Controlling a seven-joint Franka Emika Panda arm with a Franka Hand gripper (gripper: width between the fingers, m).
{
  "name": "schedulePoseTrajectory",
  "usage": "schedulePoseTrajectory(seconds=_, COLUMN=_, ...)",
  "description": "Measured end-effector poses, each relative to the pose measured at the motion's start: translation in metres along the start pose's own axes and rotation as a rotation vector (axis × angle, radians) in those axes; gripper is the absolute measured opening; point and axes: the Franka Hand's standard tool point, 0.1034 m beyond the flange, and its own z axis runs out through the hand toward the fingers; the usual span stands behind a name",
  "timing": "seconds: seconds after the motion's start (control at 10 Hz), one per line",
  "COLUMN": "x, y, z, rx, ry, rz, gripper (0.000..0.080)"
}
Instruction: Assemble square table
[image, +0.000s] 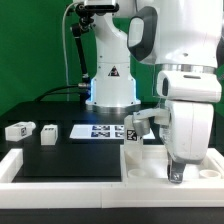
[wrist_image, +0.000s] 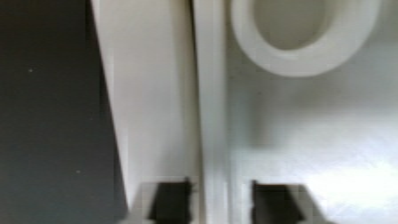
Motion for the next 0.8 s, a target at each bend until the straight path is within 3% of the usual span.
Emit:
schedulePoseTrajectory(seconds=0.1, x=-0.0003, y=0.0000, z=0.0001, rx=0.000, ry=0.000, rz=0.000, gripper=0.0246)
schedulePoseTrajectory(seconds=0.2, x=-0.0005, y=0.0000, z=0.0001, rx=0.000, ry=0.000, rz=0.001, gripper=0.0428)
schedulePoseTrajectory(seconds=0.3, x=-0.0007, y=0.0000, z=0.0001, rx=0.000, ry=0.000, rz=0.001, gripper=0.0559)
schedulePoseTrajectory(seconds=0.4, x=-0.0008, y=0.0000, z=0.0002, rx=0.000, ry=0.000, rz=0.001, gripper=0.0631)
schedulePoseTrajectory(seconds=0.8, x=-0.0011, y=-0.0001, z=0.0003, rx=0.001, ry=0.000, rz=0.002, gripper=0.0649)
